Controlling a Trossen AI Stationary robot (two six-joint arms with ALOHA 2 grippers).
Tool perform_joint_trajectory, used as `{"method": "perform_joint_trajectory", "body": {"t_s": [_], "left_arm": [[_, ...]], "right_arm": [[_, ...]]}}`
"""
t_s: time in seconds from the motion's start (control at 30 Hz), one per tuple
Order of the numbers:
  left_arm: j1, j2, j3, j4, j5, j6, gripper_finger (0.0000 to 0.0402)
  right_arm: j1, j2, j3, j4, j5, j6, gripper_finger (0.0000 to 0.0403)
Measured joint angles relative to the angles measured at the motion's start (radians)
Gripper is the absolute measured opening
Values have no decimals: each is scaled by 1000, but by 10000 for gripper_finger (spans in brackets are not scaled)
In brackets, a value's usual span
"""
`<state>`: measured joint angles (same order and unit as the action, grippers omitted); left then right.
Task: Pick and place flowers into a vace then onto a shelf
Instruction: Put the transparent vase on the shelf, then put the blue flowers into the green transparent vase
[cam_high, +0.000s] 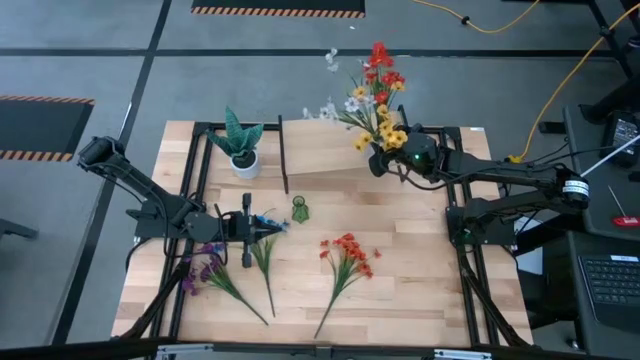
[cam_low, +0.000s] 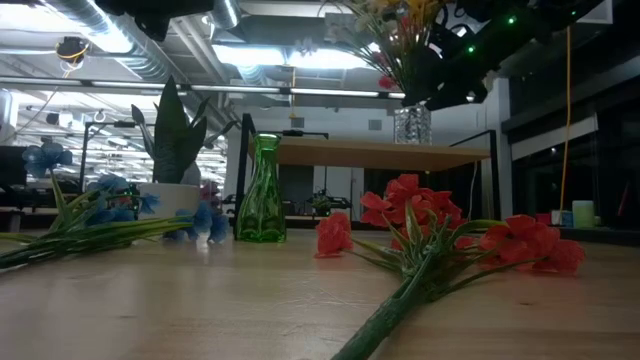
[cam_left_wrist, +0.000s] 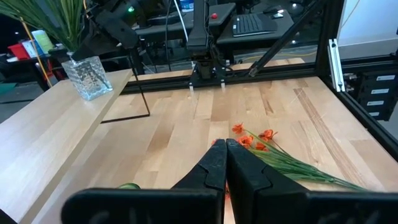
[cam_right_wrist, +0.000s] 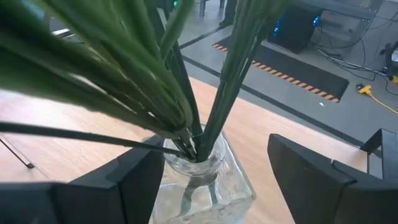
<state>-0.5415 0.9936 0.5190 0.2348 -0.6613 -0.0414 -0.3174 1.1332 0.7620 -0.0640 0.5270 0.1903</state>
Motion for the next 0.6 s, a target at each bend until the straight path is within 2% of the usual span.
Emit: {"method": "perform_joint_trajectory", "body": {"t_s": [0.4,0.6], "left_arm": [[0,0,0,-3,0,0,3],[0,0,0,-3,0,1,4]], "right_arm": [[-6,-38,0,6,-9,-40,283],[-6,-99,1,-5,-79,-42,283]]}}
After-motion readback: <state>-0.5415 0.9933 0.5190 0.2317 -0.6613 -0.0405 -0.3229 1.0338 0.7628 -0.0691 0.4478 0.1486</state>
